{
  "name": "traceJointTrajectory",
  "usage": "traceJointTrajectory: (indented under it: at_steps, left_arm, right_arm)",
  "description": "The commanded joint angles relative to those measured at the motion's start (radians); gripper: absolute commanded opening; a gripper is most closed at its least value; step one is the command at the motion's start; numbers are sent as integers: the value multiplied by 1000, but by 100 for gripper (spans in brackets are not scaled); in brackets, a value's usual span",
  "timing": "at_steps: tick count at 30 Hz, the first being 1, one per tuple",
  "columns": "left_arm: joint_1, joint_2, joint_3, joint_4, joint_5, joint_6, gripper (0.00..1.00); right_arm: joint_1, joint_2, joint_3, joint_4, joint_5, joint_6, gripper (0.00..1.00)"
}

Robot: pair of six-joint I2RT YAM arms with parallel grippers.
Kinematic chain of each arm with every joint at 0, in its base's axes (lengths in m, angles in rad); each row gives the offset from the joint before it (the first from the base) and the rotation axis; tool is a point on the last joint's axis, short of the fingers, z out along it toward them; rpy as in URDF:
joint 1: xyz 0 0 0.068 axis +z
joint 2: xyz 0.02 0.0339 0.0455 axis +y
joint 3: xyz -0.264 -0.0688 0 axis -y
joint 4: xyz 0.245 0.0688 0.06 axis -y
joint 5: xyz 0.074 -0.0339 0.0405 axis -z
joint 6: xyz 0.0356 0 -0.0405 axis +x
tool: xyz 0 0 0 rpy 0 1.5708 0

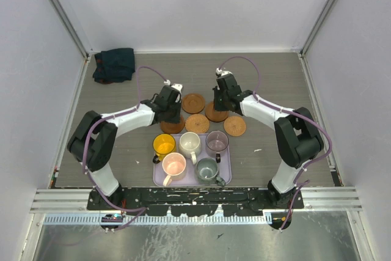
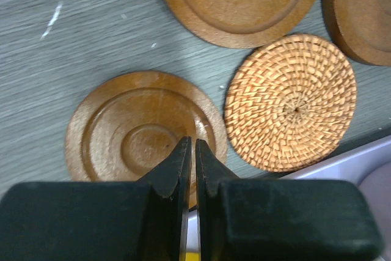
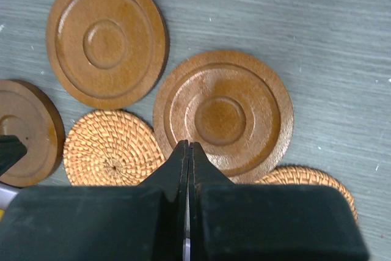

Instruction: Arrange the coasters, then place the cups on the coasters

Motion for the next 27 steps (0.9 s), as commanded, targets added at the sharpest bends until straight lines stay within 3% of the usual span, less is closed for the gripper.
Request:
traceJointTrajectory:
  at_steps: [1, 10, 27]
  left_arm:
    - [2, -102, -20, -10, -131, -14, 8]
    - [2, -3, 31, -46, -199, 6, 7]
    - [27, 263, 249, -88, -136, 66, 5]
  right_arm:
    - [10, 33, 74, 17, -22, -13, 1]
    - [12, 124, 124, -15, -18, 1, 1]
    - [11, 265, 210, -66, 24, 12, 1]
